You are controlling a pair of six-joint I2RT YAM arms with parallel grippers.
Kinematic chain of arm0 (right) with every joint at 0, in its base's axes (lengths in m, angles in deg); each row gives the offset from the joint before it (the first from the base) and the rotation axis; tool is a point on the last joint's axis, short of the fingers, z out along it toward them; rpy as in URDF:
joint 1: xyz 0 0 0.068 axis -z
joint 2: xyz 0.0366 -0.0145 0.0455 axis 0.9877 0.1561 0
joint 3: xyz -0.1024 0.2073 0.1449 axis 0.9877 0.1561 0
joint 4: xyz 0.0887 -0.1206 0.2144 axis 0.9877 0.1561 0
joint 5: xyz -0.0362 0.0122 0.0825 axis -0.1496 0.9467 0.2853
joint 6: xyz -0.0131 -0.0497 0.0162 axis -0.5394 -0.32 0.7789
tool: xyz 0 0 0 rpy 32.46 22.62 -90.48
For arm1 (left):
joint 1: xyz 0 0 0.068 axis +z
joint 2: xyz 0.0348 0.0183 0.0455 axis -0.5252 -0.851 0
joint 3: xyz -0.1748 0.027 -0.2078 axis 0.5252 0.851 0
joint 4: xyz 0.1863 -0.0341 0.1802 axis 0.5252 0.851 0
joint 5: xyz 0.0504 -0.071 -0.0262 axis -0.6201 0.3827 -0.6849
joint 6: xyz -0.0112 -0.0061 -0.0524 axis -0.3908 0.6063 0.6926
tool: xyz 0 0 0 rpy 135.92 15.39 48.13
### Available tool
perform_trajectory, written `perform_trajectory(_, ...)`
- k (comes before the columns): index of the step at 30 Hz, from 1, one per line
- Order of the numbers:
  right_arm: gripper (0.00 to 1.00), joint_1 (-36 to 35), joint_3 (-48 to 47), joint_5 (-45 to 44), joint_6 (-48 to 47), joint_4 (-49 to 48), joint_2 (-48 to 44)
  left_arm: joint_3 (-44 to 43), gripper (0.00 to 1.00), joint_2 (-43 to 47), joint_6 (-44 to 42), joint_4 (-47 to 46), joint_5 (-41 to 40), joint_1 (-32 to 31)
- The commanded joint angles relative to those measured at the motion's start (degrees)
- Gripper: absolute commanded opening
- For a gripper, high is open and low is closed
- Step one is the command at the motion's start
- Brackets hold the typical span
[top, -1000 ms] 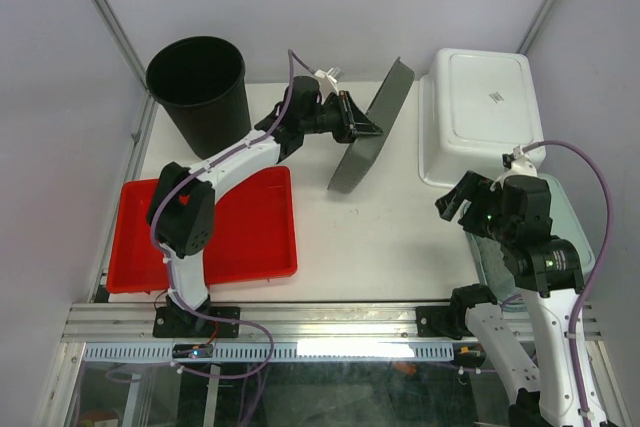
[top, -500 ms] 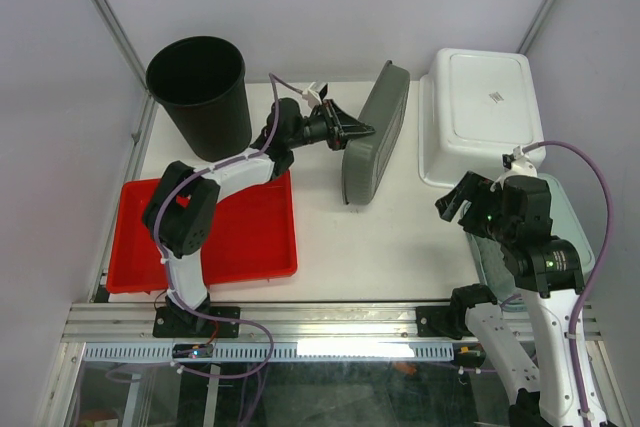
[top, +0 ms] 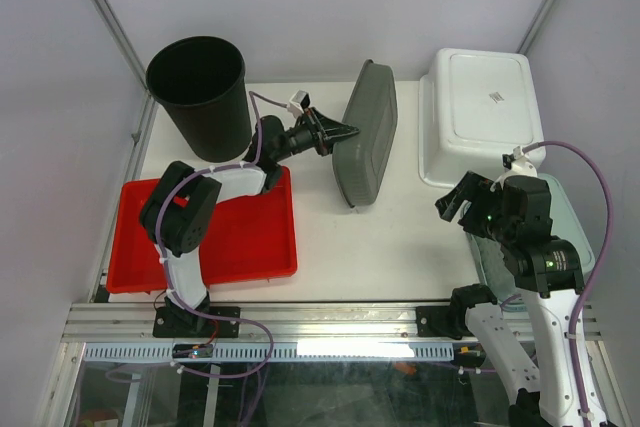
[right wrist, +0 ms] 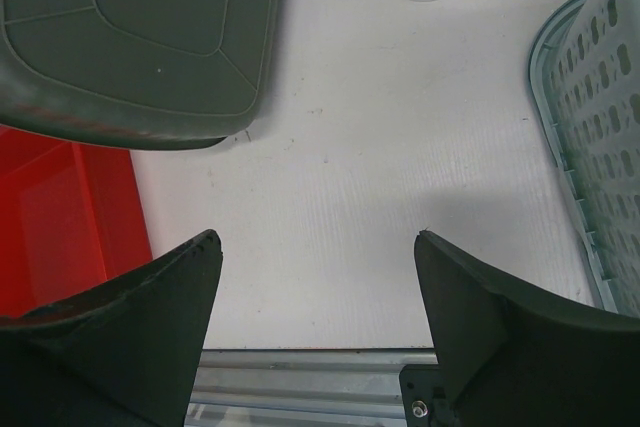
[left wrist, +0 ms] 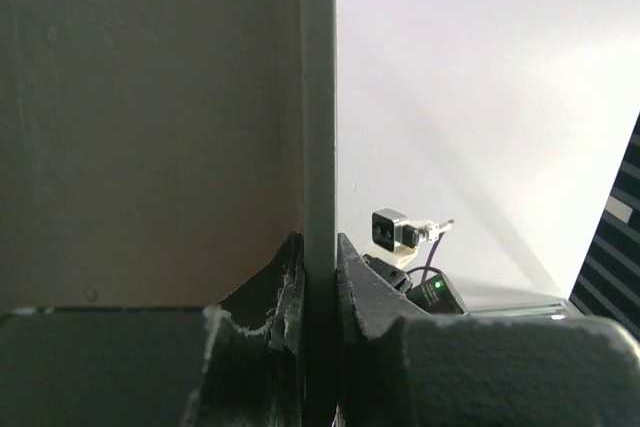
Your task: Turn the large container upside down
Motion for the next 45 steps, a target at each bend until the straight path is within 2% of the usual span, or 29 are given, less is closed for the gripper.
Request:
perform_trajectory(1,0.82,0.2,-2.3,0.0,0.1,-1.2,-0.6,3.1,0.11,0.5,-1.3,-1.8,-1.1,0.8)
perform_trajectory(4,0.81,0.2,-2.2,0.0,0.1,-1.1,-0.6,4.8,0.18,1.1,-3.6,0.1,-1.4,1.2)
perform_trajectory(10,0.82,0.2,-1.9,0.3,0.2,-1.4,-0.5,5.9,0.23,2.0,-7.6,4.7,-1.9,1.6)
perform_trajectory(15,0.82,0.3,-1.9,0.4,0.3,-1.4,-0.4,4.8,0.32,2.6,-11.3,9.2,-2.1,1.7)
perform_trajectory(25,0.82,0.3,-1.7,0.5,0.6,-1.3,-0.4,-0.3,0.65,5.7,-24.9,27.8,-5.7,1.8)
perform_trajectory(37,0.82,0.3,-1.2,1.3,0.9,-1.9,-0.4,-6.1,0.92,6.6,-37.5,45.8,-11.2,1.8)
perform_trajectory(41,0.82,0.3,-1.0,1.6,1.0,-2.0,-0.3,-7.0,0.99,6.2,-40.4,48.5,-12.0,1.5)
perform_trajectory(45,0.82,0.2,-1.1,1.7,1.0,-2.3,-0.1,-8.1,0.99,5.7,-42.7,51.7,-13.4,0.9)
